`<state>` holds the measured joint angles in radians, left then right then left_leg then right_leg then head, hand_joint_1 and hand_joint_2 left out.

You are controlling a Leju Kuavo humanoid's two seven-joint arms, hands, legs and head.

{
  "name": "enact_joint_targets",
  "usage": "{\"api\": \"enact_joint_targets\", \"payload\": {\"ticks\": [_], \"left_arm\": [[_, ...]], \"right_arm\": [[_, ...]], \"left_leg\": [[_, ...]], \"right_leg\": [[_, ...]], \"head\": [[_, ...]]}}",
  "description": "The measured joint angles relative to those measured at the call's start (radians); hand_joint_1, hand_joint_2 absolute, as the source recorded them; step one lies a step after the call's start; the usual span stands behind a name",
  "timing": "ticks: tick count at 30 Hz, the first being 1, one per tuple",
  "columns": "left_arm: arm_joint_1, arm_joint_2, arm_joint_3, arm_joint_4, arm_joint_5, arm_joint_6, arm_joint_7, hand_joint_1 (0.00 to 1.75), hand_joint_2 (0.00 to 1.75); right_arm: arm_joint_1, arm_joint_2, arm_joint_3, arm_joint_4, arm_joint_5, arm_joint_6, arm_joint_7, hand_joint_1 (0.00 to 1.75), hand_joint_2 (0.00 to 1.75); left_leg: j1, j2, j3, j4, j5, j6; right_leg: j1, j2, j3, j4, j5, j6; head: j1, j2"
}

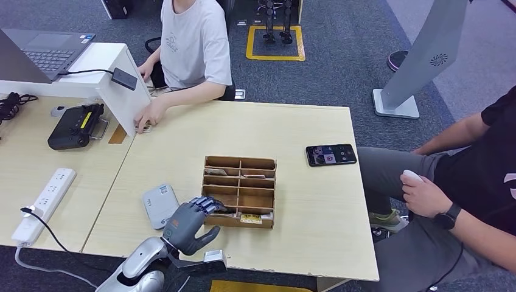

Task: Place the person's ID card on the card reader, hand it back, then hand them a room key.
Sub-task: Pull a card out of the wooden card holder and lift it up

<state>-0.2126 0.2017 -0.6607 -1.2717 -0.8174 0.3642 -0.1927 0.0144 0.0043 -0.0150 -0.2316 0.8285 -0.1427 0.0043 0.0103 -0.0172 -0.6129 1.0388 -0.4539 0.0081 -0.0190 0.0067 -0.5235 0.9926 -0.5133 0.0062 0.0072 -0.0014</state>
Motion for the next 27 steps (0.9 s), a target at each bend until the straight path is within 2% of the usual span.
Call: {"api": "enact_joint_targets", "payload": {"ticks": [18, 27], "left_arm": [[-0.004, -0.012, 0.000, 0.000, 0.013, -0.020, -0.020, 1.75, 1.75], [-0.004, 0.013, 0.000, -0.072, 0.170, -0.067, -0.097, 1.75, 1.75]], "right_arm": [[-0.002, -0.003, 0.019, -0.009, -0.009, 0.002, 0.004, 0.00, 0.00], [-0.001, -0.004, 0.033, -0.010, -0.033, -0.001, -0.002, 0.00, 0.00]], "left_leg": [[0.000, 0.000, 0.000, 0.000, 0.000, 0.000], [0.000, 0.000, 0.000, 0.000, 0.000, 0.000]], "right_leg": [[0.000, 0.000, 0.000, 0.000, 0.000, 0.000], [0.000, 0.000, 0.000, 0.000, 0.000, 0.000]], "head": [[0.000, 0.000], [0.000, 0.000]]}}
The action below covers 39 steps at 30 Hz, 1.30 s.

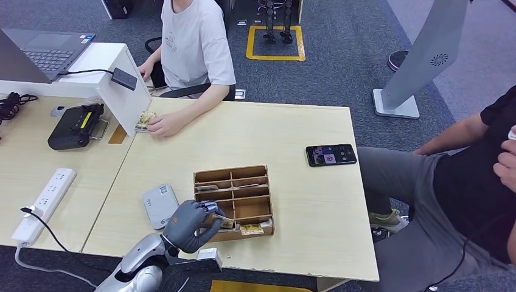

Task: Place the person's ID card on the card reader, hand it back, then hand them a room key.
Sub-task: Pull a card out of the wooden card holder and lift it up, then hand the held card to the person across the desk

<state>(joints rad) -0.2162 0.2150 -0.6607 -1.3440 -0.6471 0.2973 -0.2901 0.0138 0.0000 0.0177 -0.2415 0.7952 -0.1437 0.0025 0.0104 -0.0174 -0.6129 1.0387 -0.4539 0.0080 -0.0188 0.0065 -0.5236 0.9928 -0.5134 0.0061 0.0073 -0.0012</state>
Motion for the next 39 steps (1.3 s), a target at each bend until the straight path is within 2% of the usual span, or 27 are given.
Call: {"api": "enact_joint_targets", "payload": {"ticks": [3, 7, 12, 17, 21, 26, 30, 37, 39], "left_arm": [[-0.001, 0.018, 0.004, -0.060, 0.038, 0.013, -0.037, 1.75, 1.75], [-0.025, 0.066, 0.033, -0.226, 0.108, 0.021, -0.078, 1.71, 1.75], [-0.049, 0.135, 0.093, -0.414, 0.112, 0.028, -0.082, 1.65, 1.75], [-0.049, 0.166, 0.142, -0.483, 0.075, 0.055, -0.073, 1.73, 1.75], [-0.087, 0.145, 0.144, -0.475, 0.004, 0.045, 0.006, 1.70, 1.75], [-0.185, 0.098, 0.141, -0.414, -0.119, 0.044, 0.132, 1.69, 1.75], [-0.236, 0.072, 0.139, -0.373, -0.136, 0.044, 0.151, 1.69, 1.75], [-0.261, 0.052, 0.138, -0.343, -0.145, 0.044, 0.157, 1.74, 1.75], [-0.276, 0.046, 0.136, -0.325, -0.204, 0.049, 0.205, 1.75, 1.75]], "right_arm": [[0.002, -0.001, 0.003, 0.000, -0.012, -0.002, -0.007, 0.00, 0.00], [0.007, -0.001, 0.004, 0.002, -0.031, -0.013, -0.027, 0.00, 0.00], [0.010, -0.001, 0.005, 0.008, -0.044, -0.018, -0.039, 0.00, 0.00], [0.013, -0.001, 0.004, 0.016, -0.072, -0.030, -0.052, 0.00, 0.00], [0.020, -0.001, -0.006, 0.025, -0.102, -0.047, -0.072, 0.00, 0.00], [0.022, -0.003, -0.015, 0.041, -0.106, -0.059, -0.088, 0.00, 0.00], [0.021, -0.004, -0.016, 0.051, -0.106, -0.061, -0.089, 0.00, 0.00], [0.021, -0.005, -0.016, 0.061, -0.106, -0.065, -0.089, 0.00, 0.00], [0.021, -0.006, -0.016, 0.064, -0.105, -0.065, -0.089, 0.00, 0.00]], "left_leg": [[0.000, 0.000, 0.000, 0.000, 0.000, 0.000], [0.000, 0.000, -0.001, 0.000, 0.000, 0.000], [0.000, 0.000, 0.000, 0.000, 0.000, 0.000], [0.000, 0.000, 0.000, 0.000, 0.000, 0.000], [0.000, -0.001, -0.001, 0.000, 0.000, 0.000], [0.000, 0.000, -0.001, 0.001, 0.001, 0.001], [0.000, 0.000, -0.001, 0.001, 0.001, 0.000], [0.000, 0.001, -0.001, 0.001, 0.001, 0.000], [0.000, 0.000, -0.001, 0.001, 0.001, 0.000]], "right_leg": [[0.000, 0.000, 0.000, 0.000, 0.000, 0.000], [0.000, 0.000, 0.000, 0.000, 0.000, 0.000], [0.000, 0.000, 0.000, 0.000, 0.000, 0.000], [0.000, 0.000, -0.002, 0.000, 0.000, 0.000], [0.000, -0.001, -0.003, 0.000, 0.000, 0.000], [0.000, 0.000, -0.003, 0.000, 0.001, 0.001], [0.000, 0.001, -0.001, 0.000, 0.001, 0.001], [0.000, 0.001, -0.002, 0.000, 0.001, 0.000], [0.000, 0.000, -0.004, 0.000, 0.001, 0.000]], "head": [[0.000, 0.000], [0.000, 0.000], [0.000, 0.000], [0.000, 0.000], [0.000, 0.000], [0.000, 0.000], [0.000, 0.000], [0.000, 0.000], [0.000, 0.000]]}}
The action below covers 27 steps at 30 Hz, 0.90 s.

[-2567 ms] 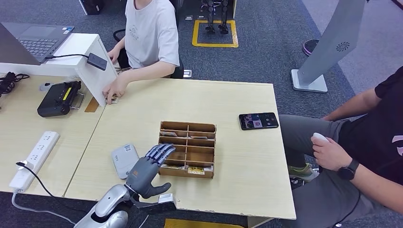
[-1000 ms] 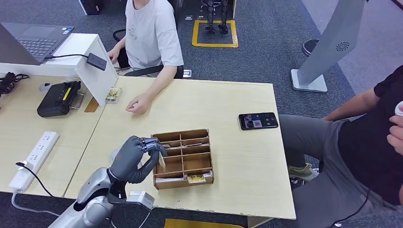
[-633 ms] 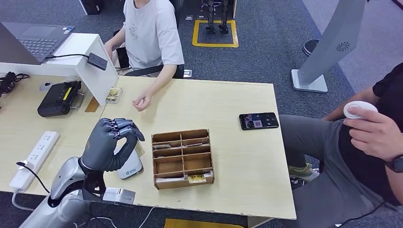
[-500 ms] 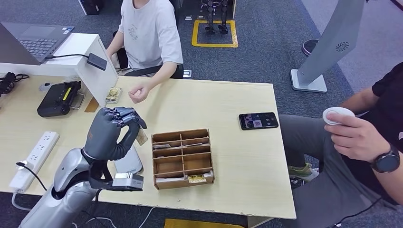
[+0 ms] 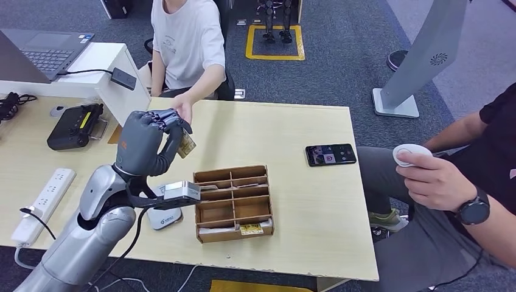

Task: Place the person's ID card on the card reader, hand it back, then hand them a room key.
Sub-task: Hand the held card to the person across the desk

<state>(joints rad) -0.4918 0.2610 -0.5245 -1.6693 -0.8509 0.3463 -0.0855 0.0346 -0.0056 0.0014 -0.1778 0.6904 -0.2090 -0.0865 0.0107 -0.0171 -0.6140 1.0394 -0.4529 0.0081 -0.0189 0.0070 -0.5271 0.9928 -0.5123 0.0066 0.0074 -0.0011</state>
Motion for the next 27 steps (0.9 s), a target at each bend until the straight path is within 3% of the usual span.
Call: {"api": "enact_joint_targets", "payload": {"ticks": [3, 5, 12, 25, 26, 27], "left_arm": [[-0.049, -0.017, -0.002, 0.071, -0.135, 0.017, 0.117, 1.75, 1.75], [-0.079, -0.025, -0.001, 0.131, -0.167, 0.032, 0.147, 1.75, 1.75], [-0.115, -0.024, 0.031, 0.268, -0.165, 0.105, 0.143, 1.75, 1.75], [-0.058, 0.053, 0.123, 0.290, -0.121, 0.113, 0.121, 1.74, 1.75], [-0.055, 0.054, 0.126, 0.290, -0.121, 0.113, 0.121, 1.60, 1.75], [-0.053, 0.056, 0.128, 0.290, -0.121, 0.112, 0.121, 1.17, 1.75]], "right_arm": [[-0.005, -0.001, 0.000, 0.004, 0.012, 0.000, 0.002, 0.00, 0.00], [-0.009, -0.002, 0.001, 0.006, 0.020, 0.000, 0.007, 0.00, 0.00], [-0.014, 0.001, 0.008, 0.005, 0.039, 0.004, 0.037, 0.00, 0.00], [-0.027, 0.016, 0.070, -0.040, 0.083, 0.033, 0.102, 0.00, 0.00], [-0.027, 0.016, 0.073, -0.044, 0.082, 0.034, 0.104, 0.00, 0.00], [-0.027, 0.016, 0.075, -0.047, 0.081, 0.035, 0.105, 0.00, 0.00]], "left_leg": [[0.000, 0.000, 0.000, 0.000, 0.001, -0.001], [0.000, 0.000, 0.000, 0.000, 0.001, -0.001], [0.000, 0.000, 0.000, 0.000, 0.002, 0.000], [0.000, 0.000, -0.001, -0.001, 0.002, -0.001], [0.000, 0.000, -0.001, -0.001, 0.002, -0.001], [0.000, 0.000, -0.001, -0.001, 0.002, -0.001]], "right_leg": [[0.000, -0.001, 0.001, 0.000, 0.000, 0.000], [0.000, 0.000, 0.001, 0.000, 0.001, 0.000], [0.000, 0.001, 0.002, 0.001, 0.002, 0.000], [0.000, 0.001, 0.001, 0.001, 0.002, 0.000], [0.000, 0.001, 0.001, 0.001, 0.002, 0.000], [0.000, 0.001, 0.001, 0.001, 0.002, 0.000]], "head": [[0.000, 0.000], [0.000, 0.000], [-0.001, 0.000], [-0.001, 0.000], [-0.001, 0.000], [-0.001, 0.000]]}}
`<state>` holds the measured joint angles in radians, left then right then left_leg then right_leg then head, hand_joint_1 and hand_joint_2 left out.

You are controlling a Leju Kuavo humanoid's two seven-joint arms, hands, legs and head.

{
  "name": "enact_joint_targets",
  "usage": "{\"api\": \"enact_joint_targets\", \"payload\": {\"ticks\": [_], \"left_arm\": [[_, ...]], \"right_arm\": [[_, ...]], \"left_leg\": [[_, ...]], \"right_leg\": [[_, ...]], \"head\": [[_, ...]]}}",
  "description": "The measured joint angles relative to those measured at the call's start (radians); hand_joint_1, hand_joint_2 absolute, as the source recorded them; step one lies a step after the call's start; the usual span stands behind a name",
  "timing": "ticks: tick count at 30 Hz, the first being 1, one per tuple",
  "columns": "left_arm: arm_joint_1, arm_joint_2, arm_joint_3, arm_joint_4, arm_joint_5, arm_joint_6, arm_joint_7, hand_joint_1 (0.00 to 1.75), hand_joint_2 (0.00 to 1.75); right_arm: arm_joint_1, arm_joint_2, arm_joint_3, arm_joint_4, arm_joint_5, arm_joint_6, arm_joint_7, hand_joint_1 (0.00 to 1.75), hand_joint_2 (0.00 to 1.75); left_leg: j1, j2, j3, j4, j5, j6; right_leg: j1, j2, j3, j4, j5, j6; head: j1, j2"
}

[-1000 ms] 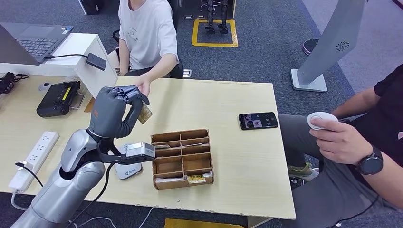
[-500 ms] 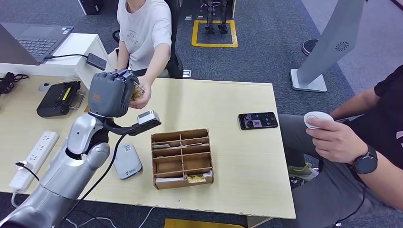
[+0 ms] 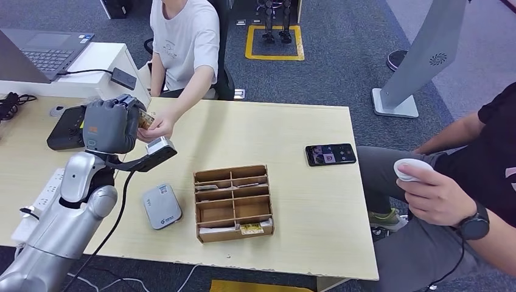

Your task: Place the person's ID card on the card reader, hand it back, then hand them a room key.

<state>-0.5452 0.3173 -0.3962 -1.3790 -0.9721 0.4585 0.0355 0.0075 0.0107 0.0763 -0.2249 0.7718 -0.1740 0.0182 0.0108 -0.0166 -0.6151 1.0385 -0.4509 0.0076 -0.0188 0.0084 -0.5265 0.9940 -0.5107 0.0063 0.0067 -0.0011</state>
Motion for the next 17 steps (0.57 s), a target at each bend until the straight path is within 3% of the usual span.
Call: {"api": "enact_joint_targets", "payload": {"ticks": [2, 3, 17], "left_arm": [[0.004, 0.004, 0.004, 0.000, 0.001, 0.000, -0.001, 0.30, 1.75], [0.006, 0.006, 0.007, 0.000, 0.004, 0.001, -0.003, 0.00, 1.75], [0.094, 0.043, 0.060, -0.002, 0.050, 0.062, -0.047, 0.00, 1.75]], "right_arm": [[0.000, 0.000, 0.003, -0.006, -0.001, 0.002, 0.001, 0.00, 0.00], [0.000, 0.000, 0.004, -0.008, -0.002, 0.004, 0.001, 0.00, 0.00], [0.018, 0.000, 0.011, -0.025, -0.028, 0.009, -0.006, 0.00, 0.00]], "left_leg": [[0.000, 0.000, 0.000, 0.000, 0.000, 0.000], [0.000, 0.000, 0.000, 0.000, 0.000, 0.000], [0.000, 0.000, 0.000, 0.000, 0.000, 0.000]], "right_leg": [[0.000, 0.000, 0.000, 0.000, 0.000, 0.000], [0.000, 0.000, 0.000, 0.000, 0.000, 0.000], [0.000, 0.000, 0.000, 0.000, 0.000, 0.000]], "head": [[0.000, 0.000], [0.000, 0.000], [0.000, 0.000]]}}
